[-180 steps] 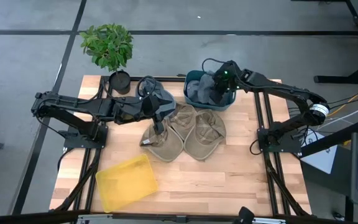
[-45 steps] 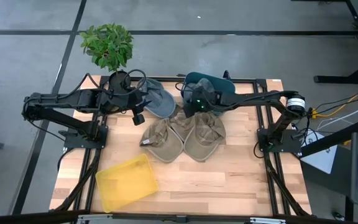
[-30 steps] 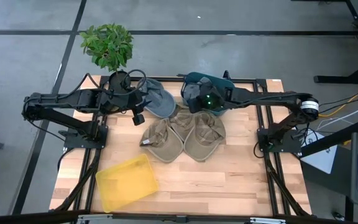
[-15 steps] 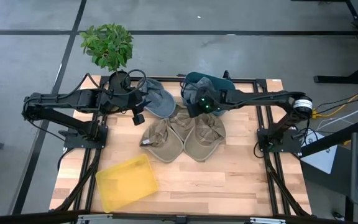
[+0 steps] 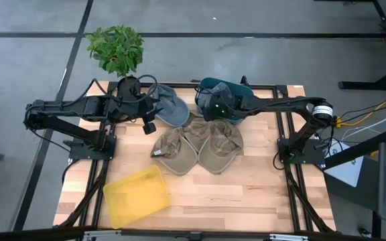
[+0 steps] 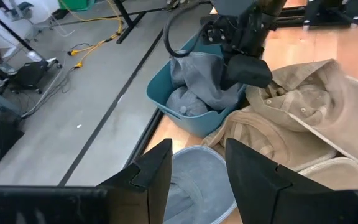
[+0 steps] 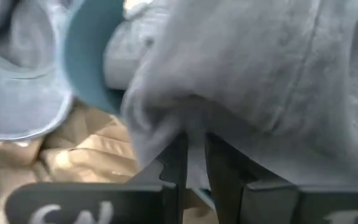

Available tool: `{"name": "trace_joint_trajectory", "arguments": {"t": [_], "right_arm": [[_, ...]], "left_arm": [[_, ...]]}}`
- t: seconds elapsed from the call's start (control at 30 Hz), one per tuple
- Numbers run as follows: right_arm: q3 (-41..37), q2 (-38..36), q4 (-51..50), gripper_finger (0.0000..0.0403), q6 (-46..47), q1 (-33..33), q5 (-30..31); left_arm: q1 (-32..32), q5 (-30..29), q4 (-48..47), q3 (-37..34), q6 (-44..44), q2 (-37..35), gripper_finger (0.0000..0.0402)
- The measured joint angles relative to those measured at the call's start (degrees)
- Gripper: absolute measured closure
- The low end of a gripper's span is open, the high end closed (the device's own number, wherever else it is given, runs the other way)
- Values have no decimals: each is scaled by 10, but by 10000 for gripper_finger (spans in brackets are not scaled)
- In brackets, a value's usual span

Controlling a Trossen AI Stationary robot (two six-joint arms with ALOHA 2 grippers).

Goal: Pick & Place hat
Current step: Put the bottom gray cap into the blue bin

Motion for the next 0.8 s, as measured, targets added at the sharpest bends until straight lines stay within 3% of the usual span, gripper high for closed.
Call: {"name": "trace_joint_trajectory", "arguments": {"t": [0.23, 0.43, 0.6, 0.8], "right_arm": [[0, 41, 7, 345, -21, -16, -51], [0, 50, 7, 345, -45, -17, -33], [0, 13, 1, 345, -75, -17, -42], [0, -54, -4, 345, -91, -4, -114]], "left_arm": [[0, -23, 0, 0, 17, 0, 256], [0, -23, 0, 0, 14, 0, 256], [0, -22, 1, 0, 14, 0, 256], [0, -6, 1, 0, 14, 0, 256]]}}
